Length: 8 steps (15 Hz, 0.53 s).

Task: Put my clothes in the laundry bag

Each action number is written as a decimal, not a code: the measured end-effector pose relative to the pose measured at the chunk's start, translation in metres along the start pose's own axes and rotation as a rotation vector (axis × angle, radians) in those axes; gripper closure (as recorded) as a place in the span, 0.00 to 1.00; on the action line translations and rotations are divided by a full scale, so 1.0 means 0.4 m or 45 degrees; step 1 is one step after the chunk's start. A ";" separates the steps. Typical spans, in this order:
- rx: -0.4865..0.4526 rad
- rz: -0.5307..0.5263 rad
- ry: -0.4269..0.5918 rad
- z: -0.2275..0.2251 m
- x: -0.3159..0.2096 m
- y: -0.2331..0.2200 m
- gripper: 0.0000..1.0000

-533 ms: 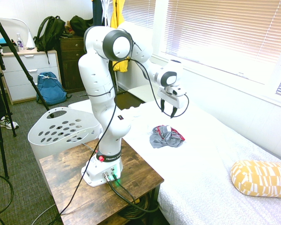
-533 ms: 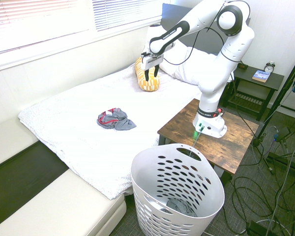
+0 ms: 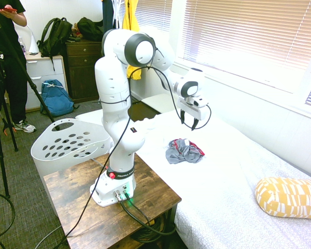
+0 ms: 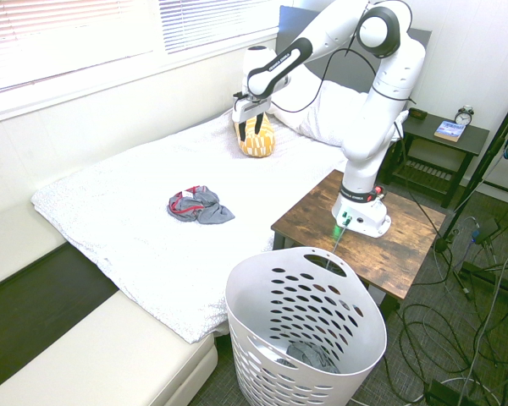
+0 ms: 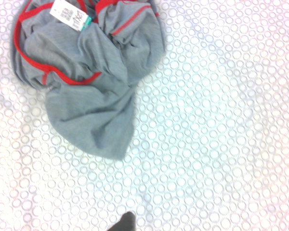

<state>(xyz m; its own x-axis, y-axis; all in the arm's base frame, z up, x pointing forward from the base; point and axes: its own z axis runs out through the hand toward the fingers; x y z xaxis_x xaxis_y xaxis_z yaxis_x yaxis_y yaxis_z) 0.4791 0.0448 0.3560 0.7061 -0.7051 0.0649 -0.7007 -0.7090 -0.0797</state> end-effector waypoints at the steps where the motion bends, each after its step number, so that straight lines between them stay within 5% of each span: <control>1: 0.008 -0.023 0.001 0.021 -0.001 -0.035 0.00; 8: 0.006 -0.147 -0.055 0.373 -0.125 -0.191 0.00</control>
<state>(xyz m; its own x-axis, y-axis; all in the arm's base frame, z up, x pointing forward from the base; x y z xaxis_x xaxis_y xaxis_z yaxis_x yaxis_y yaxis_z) 0.5127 0.1360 0.2105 0.7857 -0.6178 0.0312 -0.6143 -0.7852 -0.0785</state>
